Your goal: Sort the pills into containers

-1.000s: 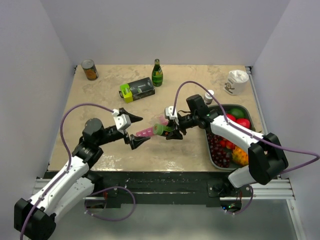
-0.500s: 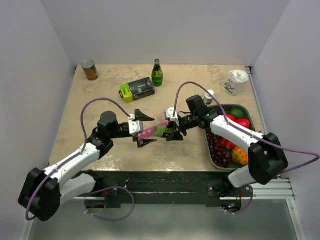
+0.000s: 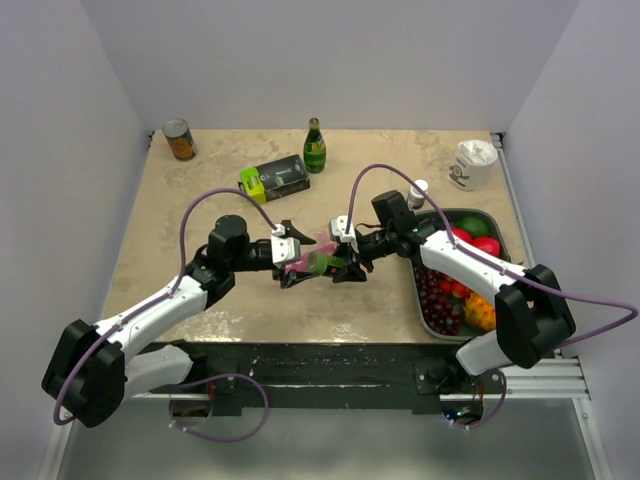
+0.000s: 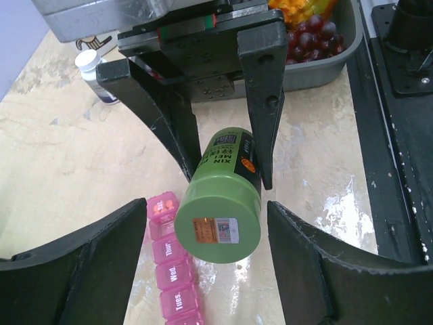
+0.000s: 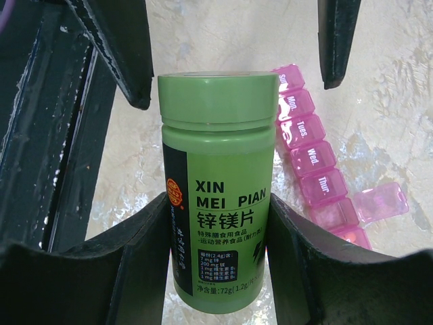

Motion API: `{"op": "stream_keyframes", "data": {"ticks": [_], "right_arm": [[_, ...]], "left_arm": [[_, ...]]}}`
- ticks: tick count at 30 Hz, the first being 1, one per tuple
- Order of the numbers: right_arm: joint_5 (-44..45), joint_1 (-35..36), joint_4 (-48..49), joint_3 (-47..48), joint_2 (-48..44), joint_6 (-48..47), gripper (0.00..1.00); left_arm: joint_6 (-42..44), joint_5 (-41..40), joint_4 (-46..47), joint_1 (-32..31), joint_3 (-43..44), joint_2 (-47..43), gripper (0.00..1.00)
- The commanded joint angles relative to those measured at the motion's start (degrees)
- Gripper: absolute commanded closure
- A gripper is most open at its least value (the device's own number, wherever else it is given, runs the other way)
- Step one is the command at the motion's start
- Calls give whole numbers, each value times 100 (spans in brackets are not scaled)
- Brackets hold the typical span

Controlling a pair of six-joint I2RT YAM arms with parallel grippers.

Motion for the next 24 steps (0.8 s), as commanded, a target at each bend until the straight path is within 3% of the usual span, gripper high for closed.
{"op": "stream_keyframes", "data": {"ticks": [1,7,13,18,19,20,24], "right_arm": [[-257,-22,96,125,-55,-85,100],[-266,-21,88,125,-73,-85,100],[-266,-30,88,125,-73,-76,100],[-249,-21,88,116,-73,-85,100],[-240,-21,96,125,-64,-85,100],[-231,-30,97,125,-64,-76,100],[-196,-30,123,125,-91,-50,100]], "left_arm": [[206,-82,-17,-53,204,7,25],[320,-3,-289,-106,256,94,27],[356,41,-570,-150,397,261,37],[207,41,-641,-150,467,262,61],[50,41,-641,-150,476,261,65],[-56,32,-624,-150,467,227,77],[-1004,-64,-527,-150,423,182,95]]}}
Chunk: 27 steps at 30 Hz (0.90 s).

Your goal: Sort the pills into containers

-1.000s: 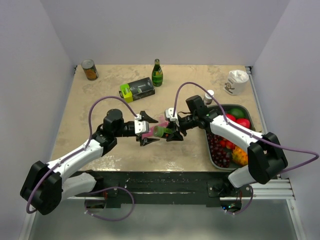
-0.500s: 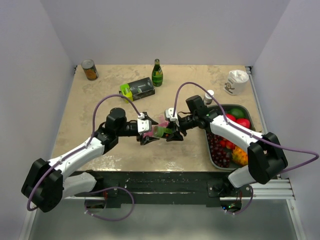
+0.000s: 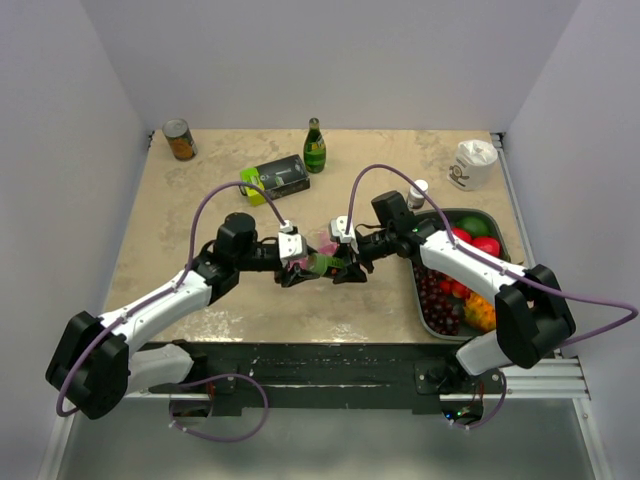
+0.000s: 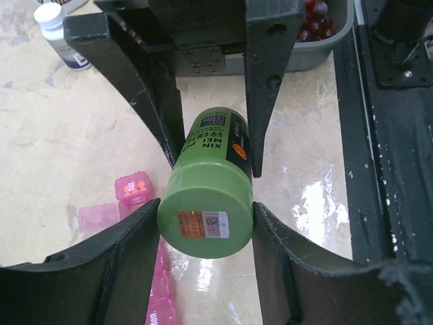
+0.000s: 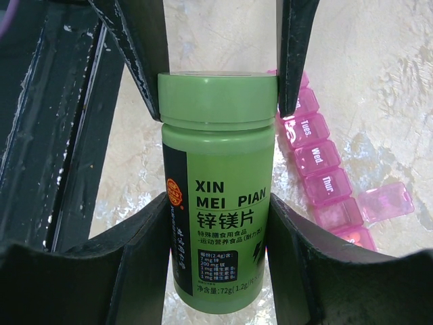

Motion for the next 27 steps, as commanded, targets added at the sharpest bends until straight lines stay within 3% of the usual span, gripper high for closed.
{"op": "stream_keyframes", "data": {"ticks": [1,4,6,9,10,13,17,19,20,22,24,27], "right_arm": [[-170,-30,186,116,-91,-39,100],[-152,-30,195,116,-82,-21,100],[-134,-21,221,107,-82,-4,100],[-99,-30,265,107,-73,40,100],[-90,-22,274,107,-64,40,100],[-82,-22,292,107,-64,58,100],[-55,-30,283,107,-64,75,100],[-46,-30,301,107,-64,75,100],[-46,-30,301,107,-64,75,100],[-29,-30,301,107,-73,84,100],[-20,-30,292,107,-73,75,100],[-37,-22,292,107,-64,75,100]], "left_arm": [[-1517,30,194,-43,166,-80,98],[-3291,-742,-137,-43,375,16,100],[-3911,-876,-663,-43,577,218,100],[-5597,-1322,-876,-43,561,272,100],[-6402,-1385,-877,-43,500,254,100],[-7618,-1210,-212,-69,61,-9,100],[-7852,-1332,-191,-69,103,-159,99],[-7747,-1324,-385,-69,218,-115,94],[-7720,-1289,-403,-60,235,-89,86],[-7615,-1227,-324,-69,236,-80,84],[-7562,-1210,-350,-69,244,-98,76],[-7395,-1175,-455,-69,279,-98,56]]}}
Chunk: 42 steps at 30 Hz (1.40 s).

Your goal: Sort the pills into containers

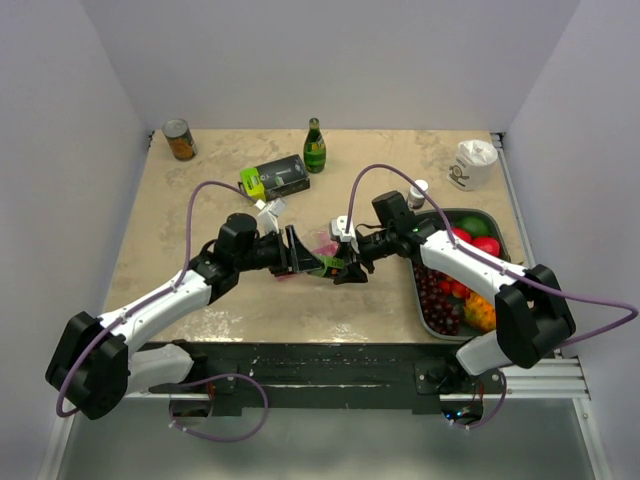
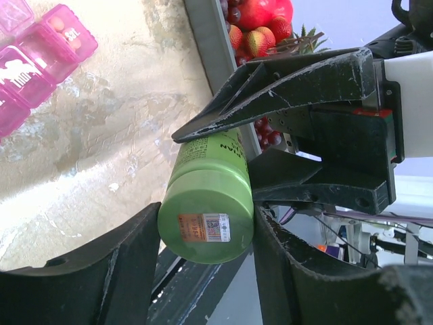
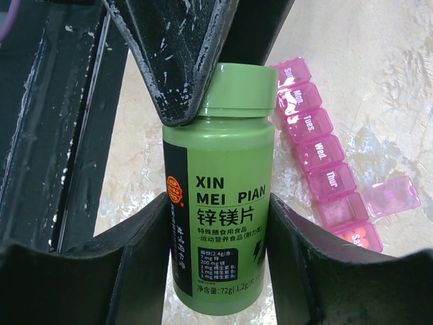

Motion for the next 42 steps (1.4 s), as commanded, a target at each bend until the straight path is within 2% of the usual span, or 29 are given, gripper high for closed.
{"op": "stream_keyframes", "data": {"ticks": [1,2,6,7,10,15,19,23,25,27,28,31,33,34,35,38,42], "right_arm": [[-64,-10,340,98,-73,-14,100],[-64,-11,340,98,-56,-14,100],[-64,-10,331,107,-73,-14,100],[-64,-2,331,107,-64,-14,100],[-64,-11,340,107,-82,-14,100],[-64,-11,331,116,-73,-23,100],[-64,-10,314,116,-82,-23,100],[-64,-11,305,116,-82,-41,100],[-73,-2,314,116,-82,-41,100],[-73,-2,305,116,-82,-49,100],[-73,-10,296,125,-82,-49,100],[-99,-2,270,125,-82,-76,100],[-134,-2,235,125,-91,-111,100],[-152,-10,226,116,-99,-137,100],[-186,-2,200,125,-99,-172,100],[-231,-2,164,116,-117,-225,100],[-284,-11,138,116,-117,-269,100]], "left_arm": [[-38,471,23,-60,245,-84,52],[6,507,-20,-52,262,-84,45],[410,648,-223,-25,385,-111,30],[585,656,-284,-8,403,-128,24],[884,674,-399,62,429,-207,15],[1368,709,-802,150,447,-383,13],[2438,491,-1513,177,534,-576,12],[3126,147,-2339,194,657,-743,12],[3528,94,-2438,186,754,-892,12],[3863,129,-2272,186,729,-1085,13],[4309,155,-2114,186,658,-1400,13],[5373,286,-1087,177,123,-2146,11],[6059,453,-104,177,-439,-2456,4],[6184,437,248,177,-658,-2684,1],[6246,428,991,177,-1070,-2738,1],[6782,796,1621,177,-1285,-2485,1],[7353,1306,1508,168,-942,-1633,1]]}}
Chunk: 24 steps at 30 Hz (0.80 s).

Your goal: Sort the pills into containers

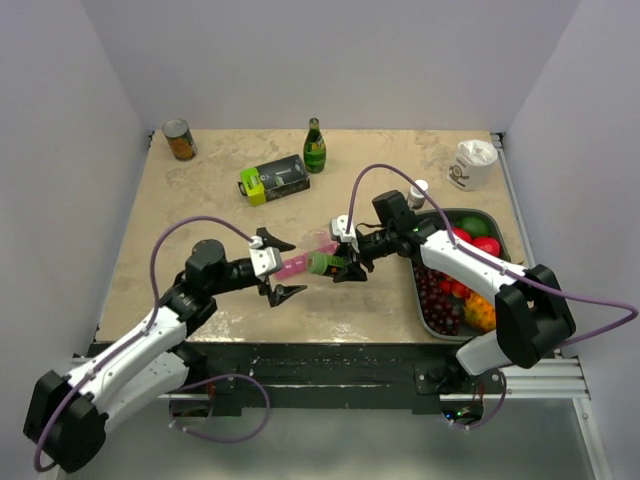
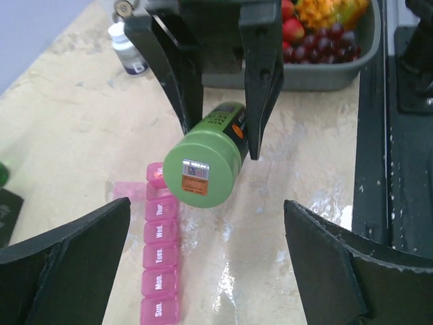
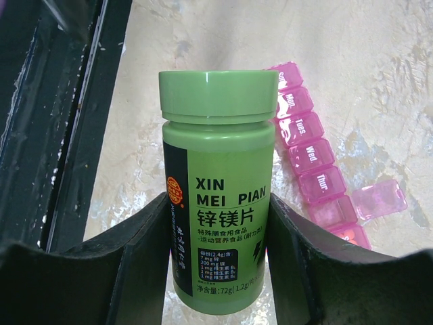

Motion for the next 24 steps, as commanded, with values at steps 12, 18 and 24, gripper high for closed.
{"op": "stream_keyframes", "data": {"ticks": [12,18,24], "right_arm": [[-356,5,0,125,-73,-239,100],[-356,-4,-18,133,-73,-239,100],[-347,-4,-18,133,-73,-239,100]], "left_arm": [[871,893,1400,-73,465,1554,5],[766,963,1356,-90,614,1835,15],[617,1025,1102,-99,860,2116,31]]}}
